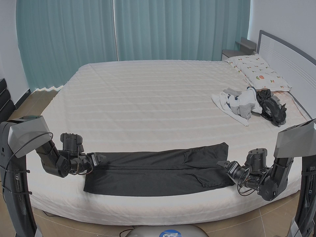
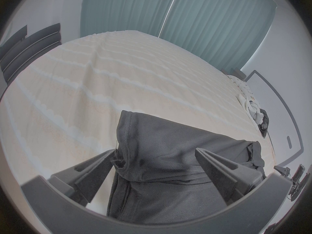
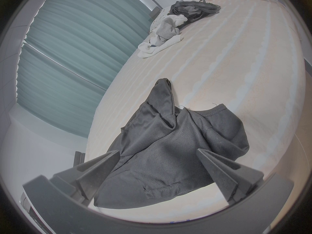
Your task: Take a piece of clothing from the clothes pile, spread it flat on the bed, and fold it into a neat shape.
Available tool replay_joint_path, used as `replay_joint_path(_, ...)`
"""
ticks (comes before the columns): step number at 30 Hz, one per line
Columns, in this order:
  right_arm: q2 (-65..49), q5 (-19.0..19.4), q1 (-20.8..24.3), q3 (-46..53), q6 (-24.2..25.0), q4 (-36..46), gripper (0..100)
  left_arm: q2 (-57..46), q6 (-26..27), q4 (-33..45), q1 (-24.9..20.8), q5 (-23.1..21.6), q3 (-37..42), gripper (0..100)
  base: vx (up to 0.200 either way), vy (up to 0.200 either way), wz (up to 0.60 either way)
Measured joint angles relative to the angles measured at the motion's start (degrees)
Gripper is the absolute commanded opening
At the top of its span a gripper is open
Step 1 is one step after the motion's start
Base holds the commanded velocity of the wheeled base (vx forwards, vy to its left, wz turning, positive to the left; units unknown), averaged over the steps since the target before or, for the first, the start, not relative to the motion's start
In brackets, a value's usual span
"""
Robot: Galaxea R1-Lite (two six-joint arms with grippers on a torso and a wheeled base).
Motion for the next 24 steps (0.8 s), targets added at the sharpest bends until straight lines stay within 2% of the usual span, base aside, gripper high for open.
replay_joint_path(10, 0.1, 0.0, 0.3, 0.0, 0.0, 0.0, 100, 2.5, 1.8, 0.1, 0.8, -0.2, -1.1, 100, 0.0, 0.0, 0.0)
replay_joint_path(20, 0.2, 0.8, 0.4, 0.2, 0.1, 0.0, 100, 3.8, 1.7, -0.2, 1.2, -4.3, -1.2, 100, 0.0, 0.0, 0.0)
replay_joint_path(21, 0.2, 0.8, 0.4, 0.2, 0.1, 0.0, 100, 3.8, 1.7, -0.2, 1.2, -4.5, -1.0, 0, 0.0, 0.0, 0.0)
replay_joint_path(24, 0.2, 0.8, 0.4, 0.2, 0.1, 0.0, 100, 3.8, 1.8, -0.1, 1.2, -4.5, -0.9, 0, 0.0, 0.0, 0.0)
